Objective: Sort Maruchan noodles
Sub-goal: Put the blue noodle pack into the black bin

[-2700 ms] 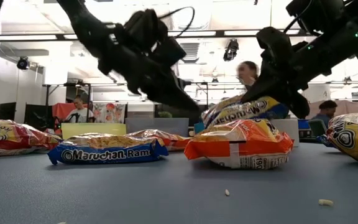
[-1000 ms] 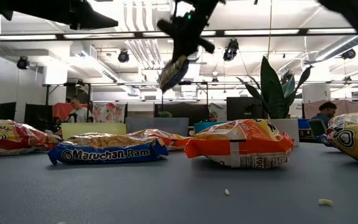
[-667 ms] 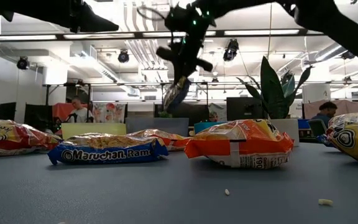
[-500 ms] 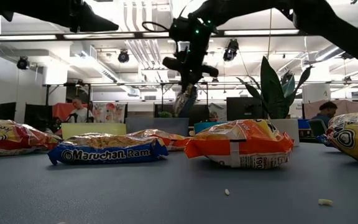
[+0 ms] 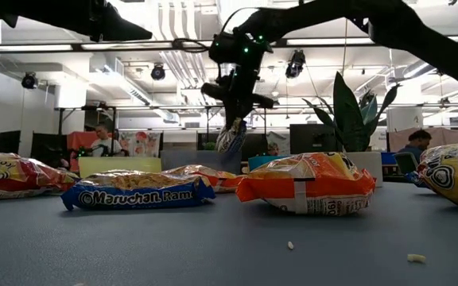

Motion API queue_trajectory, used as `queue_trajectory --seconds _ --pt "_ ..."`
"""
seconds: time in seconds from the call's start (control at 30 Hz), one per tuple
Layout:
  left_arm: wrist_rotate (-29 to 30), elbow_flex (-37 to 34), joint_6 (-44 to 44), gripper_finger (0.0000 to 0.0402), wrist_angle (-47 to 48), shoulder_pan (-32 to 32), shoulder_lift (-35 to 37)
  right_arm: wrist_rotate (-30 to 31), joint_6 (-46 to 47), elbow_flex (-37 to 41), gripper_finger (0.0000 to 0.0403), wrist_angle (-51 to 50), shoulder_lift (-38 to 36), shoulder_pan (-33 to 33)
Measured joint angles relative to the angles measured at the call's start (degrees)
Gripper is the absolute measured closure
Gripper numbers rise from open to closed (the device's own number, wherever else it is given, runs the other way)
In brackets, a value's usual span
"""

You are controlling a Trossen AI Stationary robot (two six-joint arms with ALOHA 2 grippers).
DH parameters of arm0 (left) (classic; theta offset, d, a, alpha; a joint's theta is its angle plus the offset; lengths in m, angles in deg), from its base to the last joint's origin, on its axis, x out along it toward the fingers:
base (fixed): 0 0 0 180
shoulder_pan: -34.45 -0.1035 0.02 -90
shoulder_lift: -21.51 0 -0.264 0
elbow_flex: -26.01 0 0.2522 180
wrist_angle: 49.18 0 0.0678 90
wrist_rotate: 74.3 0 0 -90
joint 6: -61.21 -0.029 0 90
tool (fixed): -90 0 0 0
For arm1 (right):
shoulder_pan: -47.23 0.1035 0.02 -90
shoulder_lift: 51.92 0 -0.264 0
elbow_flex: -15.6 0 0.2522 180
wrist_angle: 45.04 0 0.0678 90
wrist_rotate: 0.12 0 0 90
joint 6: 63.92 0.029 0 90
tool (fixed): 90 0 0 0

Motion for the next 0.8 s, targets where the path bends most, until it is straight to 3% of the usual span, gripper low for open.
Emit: queue_trajectory --seconds 0.43,0.8 --pt "-0.02 0.02 0.00 0.0402 0.09 -0.01 -0.05 0.12 -1.25 0.00 0.0368 0.06 1.49 0.08" --pt "-0.02 0.02 0.18 0.0402 0.07 -0.01 -0.05 0.16 -1.89 0.00 0.0337 -0.07 1.49 0.17"
